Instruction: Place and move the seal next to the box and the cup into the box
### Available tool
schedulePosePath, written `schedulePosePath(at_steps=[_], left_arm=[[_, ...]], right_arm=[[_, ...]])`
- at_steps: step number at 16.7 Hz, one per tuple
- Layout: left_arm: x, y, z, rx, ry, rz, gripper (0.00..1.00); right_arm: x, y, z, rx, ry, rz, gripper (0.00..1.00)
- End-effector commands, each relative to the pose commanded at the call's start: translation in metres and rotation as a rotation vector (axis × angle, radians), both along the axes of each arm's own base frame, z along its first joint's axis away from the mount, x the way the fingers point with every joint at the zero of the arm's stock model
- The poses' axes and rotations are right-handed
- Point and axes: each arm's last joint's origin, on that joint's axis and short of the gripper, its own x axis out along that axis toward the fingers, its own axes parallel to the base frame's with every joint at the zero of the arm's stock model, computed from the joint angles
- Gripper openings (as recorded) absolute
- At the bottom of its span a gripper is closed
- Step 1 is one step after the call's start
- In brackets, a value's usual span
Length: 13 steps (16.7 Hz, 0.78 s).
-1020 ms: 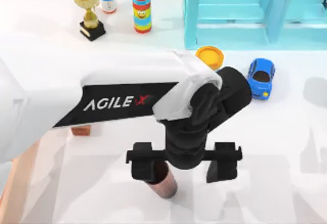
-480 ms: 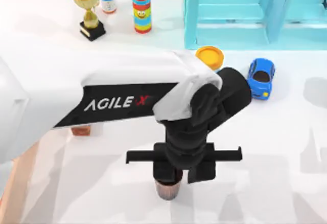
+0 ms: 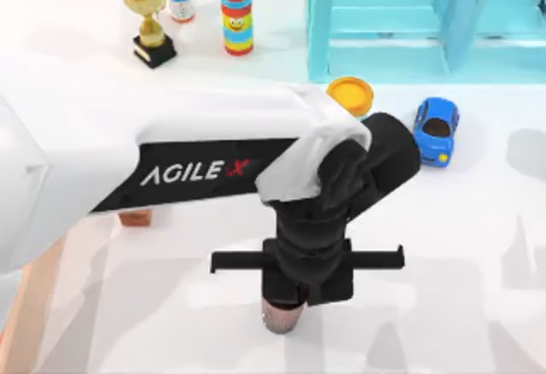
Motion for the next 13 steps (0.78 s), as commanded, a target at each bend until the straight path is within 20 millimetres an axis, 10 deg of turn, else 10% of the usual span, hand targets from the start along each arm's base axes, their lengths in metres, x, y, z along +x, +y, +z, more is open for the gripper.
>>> schedulePosePath(at_steps=[5, 13], left_arm=[[0.005, 0.014, 0.010, 0.013, 0.009, 0.001, 0.00], [0.002, 0.097, 0.098, 0.000, -0.001, 0.000, 0.00]], right_arm=[[0.000, 0.000, 0.000, 0.000, 0.000, 0.000, 1.00], [0.000, 0.000, 0.000, 0.000, 0.000, 0.000, 1.00]])
